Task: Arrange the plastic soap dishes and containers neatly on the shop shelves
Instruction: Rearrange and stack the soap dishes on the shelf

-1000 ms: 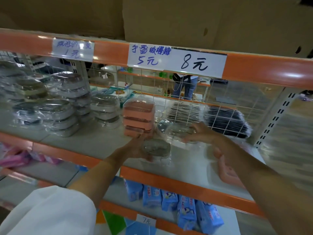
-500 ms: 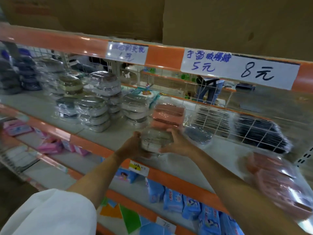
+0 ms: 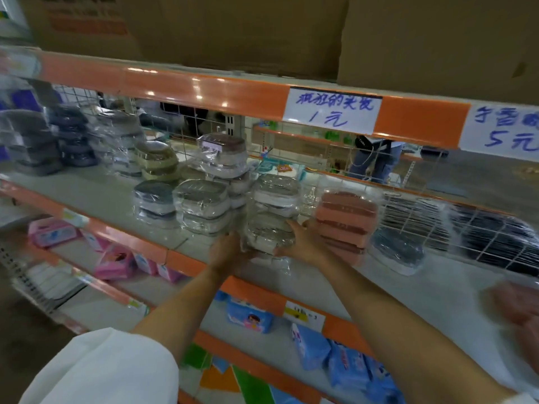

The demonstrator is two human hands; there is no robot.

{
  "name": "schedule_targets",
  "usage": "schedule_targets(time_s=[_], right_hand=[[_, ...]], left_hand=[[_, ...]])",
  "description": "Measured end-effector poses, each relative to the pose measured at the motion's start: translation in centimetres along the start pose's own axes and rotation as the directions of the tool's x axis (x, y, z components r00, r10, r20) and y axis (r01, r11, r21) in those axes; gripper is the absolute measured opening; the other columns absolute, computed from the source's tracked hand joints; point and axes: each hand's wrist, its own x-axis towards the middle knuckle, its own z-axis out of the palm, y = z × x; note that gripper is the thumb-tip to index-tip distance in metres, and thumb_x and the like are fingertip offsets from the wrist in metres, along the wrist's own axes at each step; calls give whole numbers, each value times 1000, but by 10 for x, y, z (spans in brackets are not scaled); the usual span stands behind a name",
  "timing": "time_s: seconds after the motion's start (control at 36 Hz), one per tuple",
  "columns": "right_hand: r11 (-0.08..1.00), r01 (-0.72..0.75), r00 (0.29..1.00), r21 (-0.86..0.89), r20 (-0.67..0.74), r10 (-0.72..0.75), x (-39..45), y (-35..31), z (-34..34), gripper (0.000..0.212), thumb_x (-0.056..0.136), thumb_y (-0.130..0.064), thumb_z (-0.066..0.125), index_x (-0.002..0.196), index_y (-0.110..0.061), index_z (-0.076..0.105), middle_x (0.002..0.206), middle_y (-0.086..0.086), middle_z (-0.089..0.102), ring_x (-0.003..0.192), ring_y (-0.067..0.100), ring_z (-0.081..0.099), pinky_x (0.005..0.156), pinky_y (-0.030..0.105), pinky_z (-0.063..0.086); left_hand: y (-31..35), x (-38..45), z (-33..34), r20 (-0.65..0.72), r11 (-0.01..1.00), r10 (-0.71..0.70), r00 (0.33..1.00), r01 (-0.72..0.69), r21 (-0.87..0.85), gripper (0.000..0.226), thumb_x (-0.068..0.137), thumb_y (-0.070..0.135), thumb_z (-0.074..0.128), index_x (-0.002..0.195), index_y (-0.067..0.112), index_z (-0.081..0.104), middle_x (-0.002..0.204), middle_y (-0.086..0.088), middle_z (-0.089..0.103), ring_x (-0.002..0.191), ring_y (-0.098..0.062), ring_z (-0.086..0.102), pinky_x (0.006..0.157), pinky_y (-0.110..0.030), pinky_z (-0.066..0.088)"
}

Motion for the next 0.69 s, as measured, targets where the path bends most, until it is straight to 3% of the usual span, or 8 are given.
schedule_targets(time_s=[0.06,0.11,0.22,0.36,0.47,0.53,0.61,0.69], right_hand=[[1000,-16,1000,-8,1,16,6,-6,2,93,79,-42,76,152,-25,21,151,16,21,138,33,29,110,36,30],[999,-35,999,-17,-1,35,11,-12,4,94,78,-44,76,152,-25,21,152,16,19,138,33,31,110,37,32],[997,-65,998,-38,-7,65,22,-20,9,94,77,-47,75,152,-28,21,153,15,16,136,33,36,109,36,36],[995,-85,996,-57,-10,85,28,-26,11,94,79,-45,75,152,-25,20,151,16,17,135,33,36,106,32,34],[995,-97,995,-23,-6,97,26,-22,9,100,73,-57,75,152,-28,22,150,13,20,136,31,34,111,36,34],[997,-73,997,-1,-38,73,20,-17,7,98,68,-65,73,148,-28,31,144,8,35,131,26,41,107,35,38],[999,-26,997,31,-77,28,8,-3,-1,73,77,-54,72,137,-19,50,126,-5,54,118,14,52,99,31,43],[999,-53,992,-1,-113,52,-8,16,-13,57,78,-61,67,111,-15,62,107,-2,64,96,18,62,86,42,53]], left_hand=[[-4,4,-1,-7,999,46,999,-46,-23,98,67,56,68,148,29,20,111,-14,62,102,-36,61,85,-46,51],[-4,5,-6,-22,998,54,998,-54,-15,95,76,47,67,151,33,10,125,-16,57,111,-37,58,89,-46,50],[-5,7,-12,-40,994,70,997,-66,88,70,83,56,49,144,24,35,127,-7,58,111,-27,60,87,-37,48],[1,12,-14,16,980,11,1000,-14,197,38,94,37,53,120,10,58,121,-12,62,110,-30,60,86,-35,46],[10,10,-8,147,939,128,981,-167,300,35,92,37,48,114,19,68,116,-5,66,108,-23,62,80,-26,46],[18,7,-3,186,928,173,967,-223,298,35,90,36,49,111,16,68,115,-8,66,107,-26,62,83,-30,48],[38,1,4,223,892,253,942,-316,324,36,92,38,52,108,9,65,115,-11,64,107,-27,61,84,-32,47],[62,-5,9,219,852,330,918,-390,350,41,91,43,52,113,10,63,122,-10,60,114,-29,56,88,-33,45]])
